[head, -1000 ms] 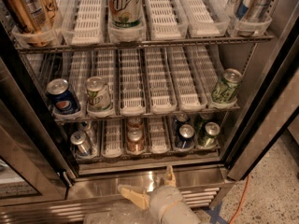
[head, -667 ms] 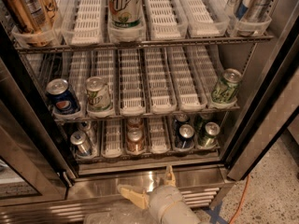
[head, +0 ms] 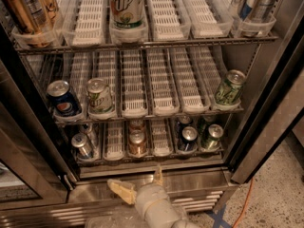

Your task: Pick orange can from bottom shelf of fridge

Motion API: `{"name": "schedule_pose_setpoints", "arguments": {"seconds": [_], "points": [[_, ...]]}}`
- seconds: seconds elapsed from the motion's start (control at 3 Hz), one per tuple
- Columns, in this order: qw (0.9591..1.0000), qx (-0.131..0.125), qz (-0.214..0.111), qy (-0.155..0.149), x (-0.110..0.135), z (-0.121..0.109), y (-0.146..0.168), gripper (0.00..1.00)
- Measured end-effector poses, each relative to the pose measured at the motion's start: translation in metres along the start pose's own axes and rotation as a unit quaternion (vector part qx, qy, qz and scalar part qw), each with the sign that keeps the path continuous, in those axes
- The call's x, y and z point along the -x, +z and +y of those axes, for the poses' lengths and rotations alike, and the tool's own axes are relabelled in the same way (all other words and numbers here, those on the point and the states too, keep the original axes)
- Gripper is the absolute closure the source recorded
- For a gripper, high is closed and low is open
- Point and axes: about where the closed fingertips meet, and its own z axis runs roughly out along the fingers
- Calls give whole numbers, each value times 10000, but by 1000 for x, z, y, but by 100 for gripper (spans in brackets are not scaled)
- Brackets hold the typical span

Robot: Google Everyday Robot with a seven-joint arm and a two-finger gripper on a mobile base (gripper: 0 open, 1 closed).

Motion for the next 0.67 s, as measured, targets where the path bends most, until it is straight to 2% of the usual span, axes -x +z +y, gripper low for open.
{"name": "schedule_pose_setpoints", "arguments": {"seconds": [0.33,0.67], "points": [[9997,-19,-224,-51,2,5,5,0],[9997,-69,-241,-39,1,5,9,0]]}}
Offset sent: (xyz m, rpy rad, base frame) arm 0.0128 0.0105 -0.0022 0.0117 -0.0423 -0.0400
